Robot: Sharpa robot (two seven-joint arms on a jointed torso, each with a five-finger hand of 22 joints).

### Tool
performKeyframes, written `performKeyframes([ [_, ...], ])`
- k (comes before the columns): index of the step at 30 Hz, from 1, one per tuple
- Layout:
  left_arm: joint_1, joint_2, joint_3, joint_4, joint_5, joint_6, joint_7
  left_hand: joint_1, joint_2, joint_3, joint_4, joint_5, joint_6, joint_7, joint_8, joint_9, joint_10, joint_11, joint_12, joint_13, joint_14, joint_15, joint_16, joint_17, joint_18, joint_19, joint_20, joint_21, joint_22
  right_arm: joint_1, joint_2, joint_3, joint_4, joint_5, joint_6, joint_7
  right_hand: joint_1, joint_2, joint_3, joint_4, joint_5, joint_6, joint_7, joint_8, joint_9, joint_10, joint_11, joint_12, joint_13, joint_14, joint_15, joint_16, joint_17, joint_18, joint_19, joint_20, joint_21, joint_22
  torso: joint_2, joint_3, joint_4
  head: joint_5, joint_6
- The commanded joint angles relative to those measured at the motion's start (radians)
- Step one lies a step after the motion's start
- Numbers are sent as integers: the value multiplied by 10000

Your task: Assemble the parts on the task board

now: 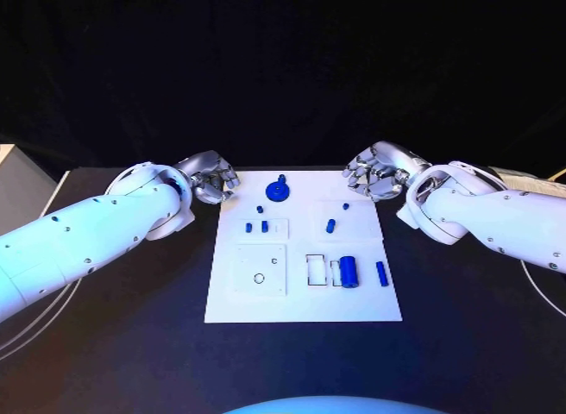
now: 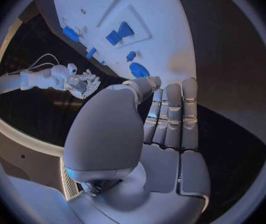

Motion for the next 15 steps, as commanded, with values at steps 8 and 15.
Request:
performKeyframes([
  [8,-415,-1033,254,711,6782,-404,2980,-357,-10,-319,134,-5,-188,214,135,-106,-392,182,-10,-280,-520,217,-852,-497,64,-634,193,-557,-288,-152,159,1,-141,-3485,1563,-1542,-486,-287,241,249,-178,-148,52,-135,198,-731,120,-77,-23,500,105,3618,2928,-514,429,148,3257,3727,-2,-13,33,-238,155],
  [15,-788,-1629,457,1505,9052,60,3791,-472,137,-818,298,18,-119,141,319,-107,-9,92,236,-340,-589,182,-836,-541,75,-551,209,-989,-646,-321,296,2,-76,-4103,1747,-1854,-568,-365,140,329,-169,-223,57,-158,267,-861,141,-72,-11,541,139,4288,3402,-619,544,212,4036,4639,-5,-21,24,-321,165],
])
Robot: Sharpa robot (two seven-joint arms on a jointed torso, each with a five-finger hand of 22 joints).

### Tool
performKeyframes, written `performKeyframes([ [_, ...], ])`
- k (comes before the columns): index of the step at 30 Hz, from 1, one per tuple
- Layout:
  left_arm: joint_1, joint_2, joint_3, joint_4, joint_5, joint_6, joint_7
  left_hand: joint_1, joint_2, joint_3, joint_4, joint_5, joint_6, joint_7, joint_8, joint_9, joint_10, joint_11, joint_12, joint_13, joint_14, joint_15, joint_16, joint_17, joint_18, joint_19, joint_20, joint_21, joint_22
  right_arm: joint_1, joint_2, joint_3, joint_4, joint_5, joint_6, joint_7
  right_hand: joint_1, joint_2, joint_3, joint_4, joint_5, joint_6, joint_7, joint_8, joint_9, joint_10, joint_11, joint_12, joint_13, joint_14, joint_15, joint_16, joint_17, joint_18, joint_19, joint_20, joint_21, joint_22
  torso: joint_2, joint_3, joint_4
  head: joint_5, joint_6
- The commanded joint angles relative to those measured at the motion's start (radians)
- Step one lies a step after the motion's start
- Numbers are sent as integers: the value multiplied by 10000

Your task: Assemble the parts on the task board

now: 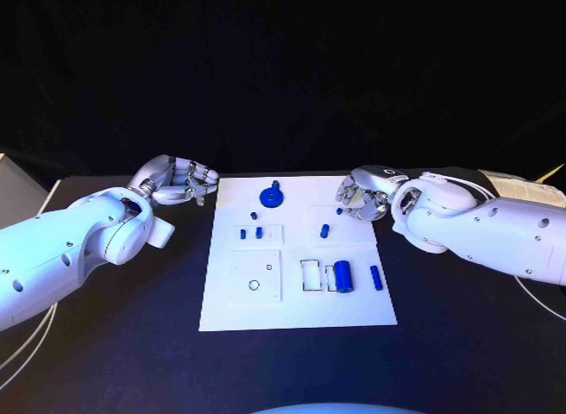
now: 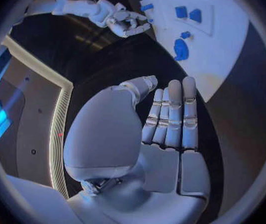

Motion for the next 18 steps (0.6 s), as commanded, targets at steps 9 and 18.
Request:
performKeyframes([
  [9,-547,-581,371,1073,3096,468,1329,-4,69,-104,-7,21,23,-53,65,-22,153,-25,41,-40,-6,-15,17,-13,78,101,-36,-77,-82,-182,208,4,55,-1344,393,-667,-100,33,-65,93,76,-50,2,-20,64,-74,2,-3,23,543,71,322,185,-213,51,20,257,284,7,2,-9,-60,20],
  [18,-687,-695,517,1234,3211,429,1319,51,97,-119,-29,27,33,-52,83,-29,180,-31,27,-69,34,-29,41,-12,80,169,-55,-89,-108,-256,363,4,33,-1341,319,-628,7,180,116,98,129,123,-3,81,158,142,-24,42,60,517,62,530,268,-226,33,39,453,513,17,15,-18,-67,7],
])
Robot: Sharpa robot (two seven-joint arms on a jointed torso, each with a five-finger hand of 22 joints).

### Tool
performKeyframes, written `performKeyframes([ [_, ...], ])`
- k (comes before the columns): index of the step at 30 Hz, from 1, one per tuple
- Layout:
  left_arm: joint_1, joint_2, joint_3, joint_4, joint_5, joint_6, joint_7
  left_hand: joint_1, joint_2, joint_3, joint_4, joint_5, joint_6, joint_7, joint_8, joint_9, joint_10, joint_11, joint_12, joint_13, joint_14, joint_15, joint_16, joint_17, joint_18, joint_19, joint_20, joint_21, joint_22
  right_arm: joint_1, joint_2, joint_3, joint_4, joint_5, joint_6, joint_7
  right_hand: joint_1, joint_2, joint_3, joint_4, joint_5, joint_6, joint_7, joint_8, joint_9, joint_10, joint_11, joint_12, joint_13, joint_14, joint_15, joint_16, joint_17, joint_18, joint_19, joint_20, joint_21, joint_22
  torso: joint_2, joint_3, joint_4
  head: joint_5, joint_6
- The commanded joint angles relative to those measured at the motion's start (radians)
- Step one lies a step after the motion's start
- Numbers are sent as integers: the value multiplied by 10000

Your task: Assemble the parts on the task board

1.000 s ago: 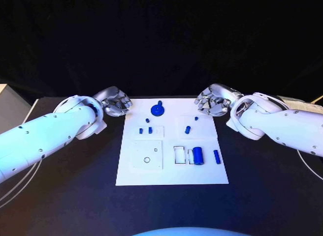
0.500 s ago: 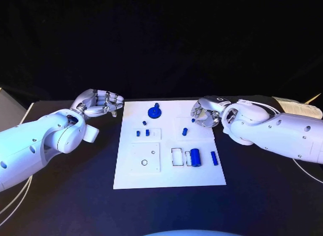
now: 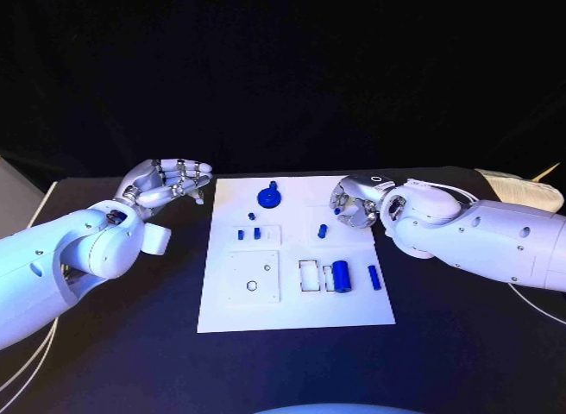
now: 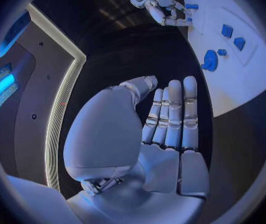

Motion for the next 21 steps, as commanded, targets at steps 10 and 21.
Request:
performKeyframes([
  [10,-36,-43,42,157,394,128,200,35,81,-56,10,29,34,-44,40,-14,77,12,18,-21,48,-34,49,-13,81,96,-12,-65,-22,-113,169,-17,-76,-342,283,-233,215,540,513,-120,-114,547,-211,383,289,706,-194,81,59,494,-53,324,75,-141,-8,-16,345,394,10,5,-8,-54,-35],
  [21,-38,-69,44,228,396,78,145,63,90,-64,-2,30,31,-33,45,-21,54,20,-11,-46,68,-35,60,-14,79,136,-21,-67,-34,-173,294,-22,-81,-883,483,-738,409,934,762,-472,-288,868,-333,710,591,1233,-356,95,147,465,-187,403,-1,-144,-55,-132,438,531,1,1,-7,-85,-96],
])
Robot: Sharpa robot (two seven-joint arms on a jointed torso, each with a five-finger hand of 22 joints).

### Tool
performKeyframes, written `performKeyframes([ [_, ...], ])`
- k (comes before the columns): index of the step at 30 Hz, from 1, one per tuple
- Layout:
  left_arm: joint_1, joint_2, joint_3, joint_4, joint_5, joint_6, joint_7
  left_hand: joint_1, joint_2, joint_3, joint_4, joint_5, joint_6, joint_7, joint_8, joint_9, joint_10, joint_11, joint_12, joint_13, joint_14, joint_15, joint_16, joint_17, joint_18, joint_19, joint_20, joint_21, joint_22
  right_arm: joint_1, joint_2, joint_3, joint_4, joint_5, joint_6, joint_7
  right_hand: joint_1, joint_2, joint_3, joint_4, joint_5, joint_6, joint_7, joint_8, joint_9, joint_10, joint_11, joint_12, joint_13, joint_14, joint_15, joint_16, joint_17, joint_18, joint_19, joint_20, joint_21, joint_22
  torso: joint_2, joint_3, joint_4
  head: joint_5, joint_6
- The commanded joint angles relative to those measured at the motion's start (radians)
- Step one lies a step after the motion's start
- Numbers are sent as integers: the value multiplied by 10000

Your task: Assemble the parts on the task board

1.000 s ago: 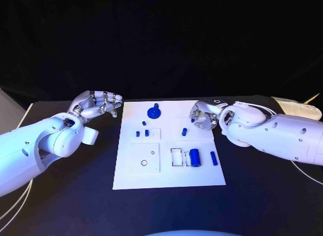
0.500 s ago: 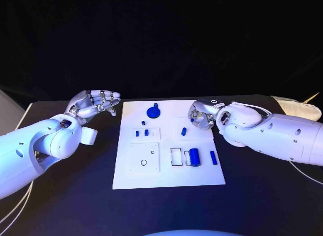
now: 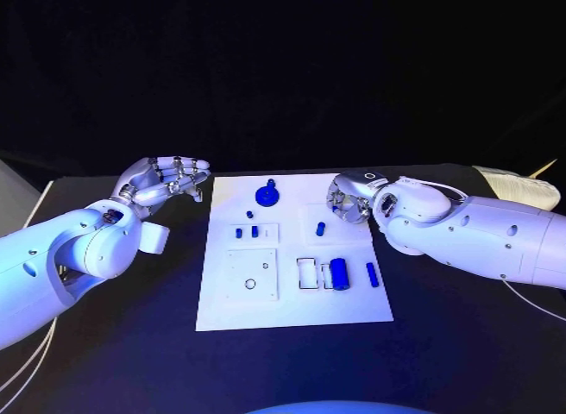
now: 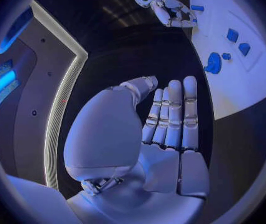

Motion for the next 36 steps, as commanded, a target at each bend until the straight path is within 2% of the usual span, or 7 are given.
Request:
performKeyframes([
  [1,-8,-8,12,42,100,70,92,54,82,-64,-1,30,30,-33,45,-11,40,35,-11,-16,68,-35,60,-15,80,86,0,-68,-12,-121,44,-67,37,-416,517,-285,64,190,6,-47,-54,57,-8,55,9,284,-199,-13,18,462,-43,42,-4,-156,1,-78,54,15,-8,-4,-3,-11,-22],
  [8,-8,-36,12,47,99,34,79,88,81,-73,-21,32,27,-25,51,-19,1,45,-47,-45,76,-33,61,-20,78,119,-8,-71,-24,-152,24,-68,155,-625,240,-492,59,185,36,-100,-67,87,-16,93,48,333,-211,-25,26,463,-56,67,8,-162,3,-89,87,60,-11,-3,-5,-31,-25],
  [19,-9,-55,13,17,82,-17,99,150,75,-85,-61,40,10,-11,56,-35,-74,65,-107,-93,77,-26,53,-32,76,160,-16,-77,-40,-179,-74,-68,366,-848,-790,-797,8,156,121,-200,54,140,-37,165,131,447,-238,-52,38,466,-93,134,46,-175,21,-123,174,174,-10,8,-5,-26,-22],
  [29,-10,-55,13,-90,81,-36,110,171,74,-89,-75,45,2,-5,58,-42,-108,74,-130,-112,75,-22,47,-39,75,173,-19,-78,-44,-180,-224,-55,571,-850,-1143,-815,-19,145,131,-216,53,158,-41,186,153,482,-245,-55,43,468,-100,152,56,-177,24,-131,189,192,-10,9,-11,-54,-6],
  [36,-10,-52,14,-148,80,-32,106,176,73,-90,-78,47,0,-3,59,-44,-119,77,-137,-117,75,-21,45,-41,74,176,-20,-79,-46,-142,-449,4,879,-774,-1314,-785,-33,137,138,-229,49,166,-47,198,166,498,-249,-60,44,472,-104,170,73,-184,33,-136,219,232,-12,10,-10,-60,-10],
])
